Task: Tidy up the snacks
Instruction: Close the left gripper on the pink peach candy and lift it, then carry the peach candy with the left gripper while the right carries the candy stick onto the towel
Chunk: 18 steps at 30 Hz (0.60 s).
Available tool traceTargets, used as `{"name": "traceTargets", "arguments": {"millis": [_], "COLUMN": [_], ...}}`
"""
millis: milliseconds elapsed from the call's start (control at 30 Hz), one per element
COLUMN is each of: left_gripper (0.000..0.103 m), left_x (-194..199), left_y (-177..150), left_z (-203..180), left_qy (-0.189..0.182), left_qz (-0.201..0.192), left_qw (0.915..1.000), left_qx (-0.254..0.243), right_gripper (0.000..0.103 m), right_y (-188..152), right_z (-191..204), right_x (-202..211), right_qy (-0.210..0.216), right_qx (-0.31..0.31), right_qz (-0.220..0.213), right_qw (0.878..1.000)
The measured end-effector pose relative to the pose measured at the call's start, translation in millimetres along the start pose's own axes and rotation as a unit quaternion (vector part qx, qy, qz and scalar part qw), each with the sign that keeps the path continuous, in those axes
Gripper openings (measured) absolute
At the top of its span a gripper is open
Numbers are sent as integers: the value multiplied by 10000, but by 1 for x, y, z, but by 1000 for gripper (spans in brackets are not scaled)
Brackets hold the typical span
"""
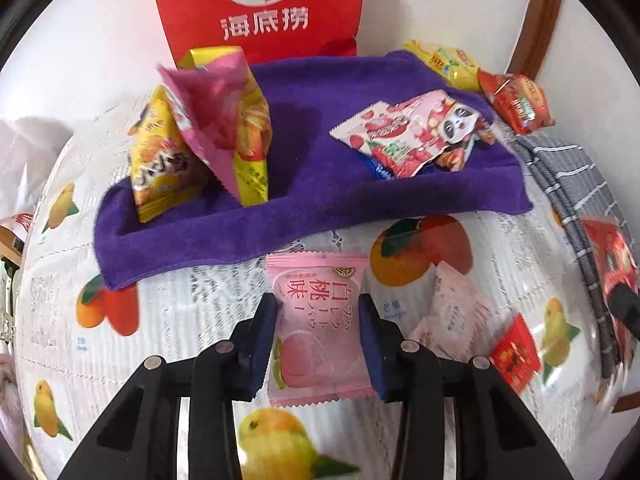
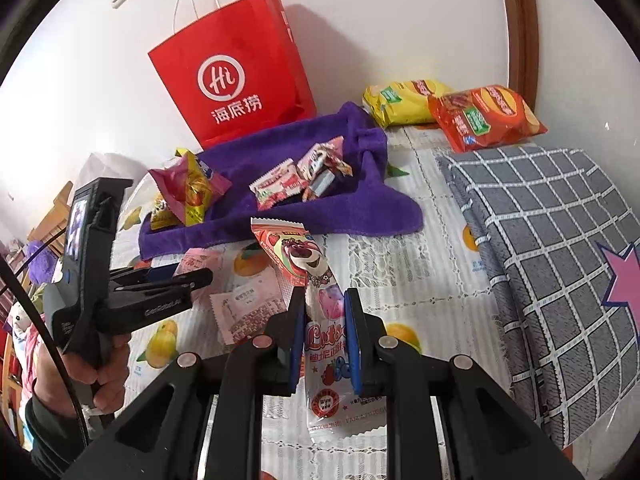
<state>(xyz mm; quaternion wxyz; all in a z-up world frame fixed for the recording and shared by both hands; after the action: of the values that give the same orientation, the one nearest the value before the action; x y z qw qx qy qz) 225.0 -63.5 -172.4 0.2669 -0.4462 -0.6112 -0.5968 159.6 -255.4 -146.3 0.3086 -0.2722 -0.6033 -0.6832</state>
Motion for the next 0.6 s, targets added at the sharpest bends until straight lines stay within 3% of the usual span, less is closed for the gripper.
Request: {"name": "traceTargets", "arguments": {"millis": [267,600], "left_gripper": [38,38], "left_x": [59,91], "left_y": [5,32], "left_z": [23,45], "left_qy": [-118,-78], "left_qz": [-359,-735], "left_qw": [9992,9968], "left_qx": [127,313], "right_gripper": [18,18], "right_y": [18,54], "right_z": [14,39], "right_x": [14,24], "right_qy": [-33,-72], "right_qx": [55,163], "right_qz": [-156,-401], "right_qw": [9999,9990]}}
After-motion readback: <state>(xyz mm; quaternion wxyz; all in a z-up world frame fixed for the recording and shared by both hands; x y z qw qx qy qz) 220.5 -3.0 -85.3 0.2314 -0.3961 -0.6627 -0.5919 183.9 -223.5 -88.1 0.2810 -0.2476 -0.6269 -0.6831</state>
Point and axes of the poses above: each gripper's, at about its wrist camera, not at the fingertips, and x roughly against the way its jaws point, z to its left, y to its top, the point moved 6 cm from there along -x, roughly the way its jaws point, and after that the axes turned 9 degrees about -y, right-handed, at the moved point
